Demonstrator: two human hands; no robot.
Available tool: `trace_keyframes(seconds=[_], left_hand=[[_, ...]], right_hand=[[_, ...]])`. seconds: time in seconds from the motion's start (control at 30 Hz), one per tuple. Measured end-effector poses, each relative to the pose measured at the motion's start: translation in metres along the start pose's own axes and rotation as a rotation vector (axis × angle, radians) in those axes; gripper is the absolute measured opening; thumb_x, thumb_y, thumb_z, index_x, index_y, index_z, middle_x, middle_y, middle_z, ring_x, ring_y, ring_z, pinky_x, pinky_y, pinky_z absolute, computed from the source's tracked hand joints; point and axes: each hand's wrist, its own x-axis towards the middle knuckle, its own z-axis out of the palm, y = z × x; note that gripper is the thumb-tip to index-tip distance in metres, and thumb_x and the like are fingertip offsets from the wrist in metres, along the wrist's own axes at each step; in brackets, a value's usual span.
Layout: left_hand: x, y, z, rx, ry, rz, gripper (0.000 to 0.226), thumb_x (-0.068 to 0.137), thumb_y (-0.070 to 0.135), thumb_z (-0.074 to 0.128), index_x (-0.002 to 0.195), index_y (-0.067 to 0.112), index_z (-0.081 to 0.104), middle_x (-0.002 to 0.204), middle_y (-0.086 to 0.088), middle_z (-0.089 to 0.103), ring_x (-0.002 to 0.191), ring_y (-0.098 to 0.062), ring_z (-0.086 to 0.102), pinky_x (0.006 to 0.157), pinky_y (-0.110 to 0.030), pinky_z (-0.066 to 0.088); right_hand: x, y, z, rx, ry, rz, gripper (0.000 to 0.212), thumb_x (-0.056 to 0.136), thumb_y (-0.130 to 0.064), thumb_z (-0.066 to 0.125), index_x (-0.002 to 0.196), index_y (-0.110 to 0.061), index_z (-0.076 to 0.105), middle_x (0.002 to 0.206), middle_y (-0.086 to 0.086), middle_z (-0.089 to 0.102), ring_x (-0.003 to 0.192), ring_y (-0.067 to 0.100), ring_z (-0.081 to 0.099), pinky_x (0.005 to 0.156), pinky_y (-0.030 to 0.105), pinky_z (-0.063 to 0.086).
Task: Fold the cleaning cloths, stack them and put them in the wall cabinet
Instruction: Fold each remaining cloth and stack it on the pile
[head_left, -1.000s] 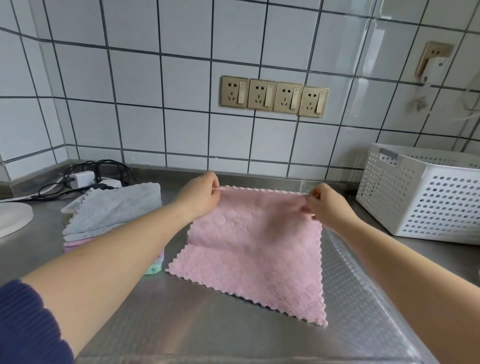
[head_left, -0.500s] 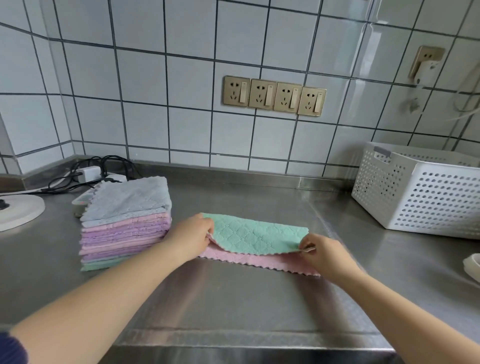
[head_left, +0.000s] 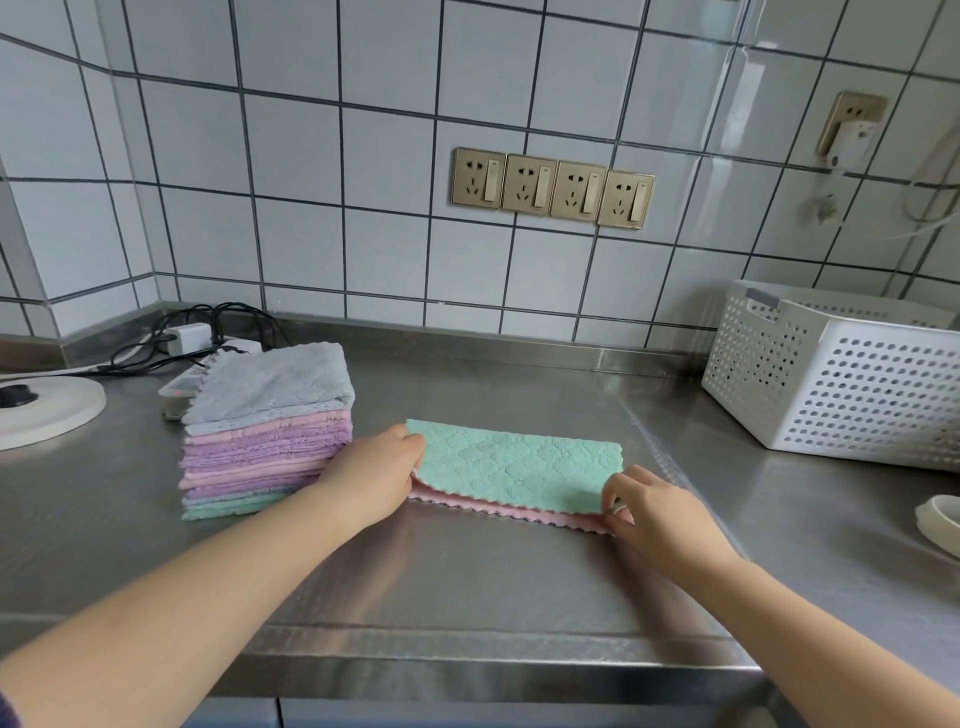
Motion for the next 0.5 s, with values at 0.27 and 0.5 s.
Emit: trace_keyframes(seconds=[0.27,0.5], left_hand=[[-0.0009,0.0006,-0.0022,-0.015,0.006,-0.011,0.016,0.085,0.008,0.045,0.098,0.016,0.051,0.109,-0.001,0.052,0.082,-0.024,0.056,0.06,-0.029,0.034],[-0.006,0.0023,-0.0016,0.091,-0.018,0.003,0.017,0.086,0.009,0.044,0.101,0.013,0.051,0.109,-0.004,0.051,0.087,-0.029,0.06,0.067,-0.038,0.046]], right_hand=[[-0.0042,0.0053,0.0029,-0.06,0.068,-0.087,0.027,0.083,-0.026,0.064,0.109,-0.023,0.06,0.105,-0.004,0.06,0.09,0.024,0.064,0.068,0.033,0.048],[-0.0039,0.0081,0.0057,-0.104,0.156,-0.195,0.028,0.052,-0.014,0.084,0.07,-0.031,0.07,0.071,-0.009,0.065,0.053,0.017,0.063,0.049,0.026,0.046]])
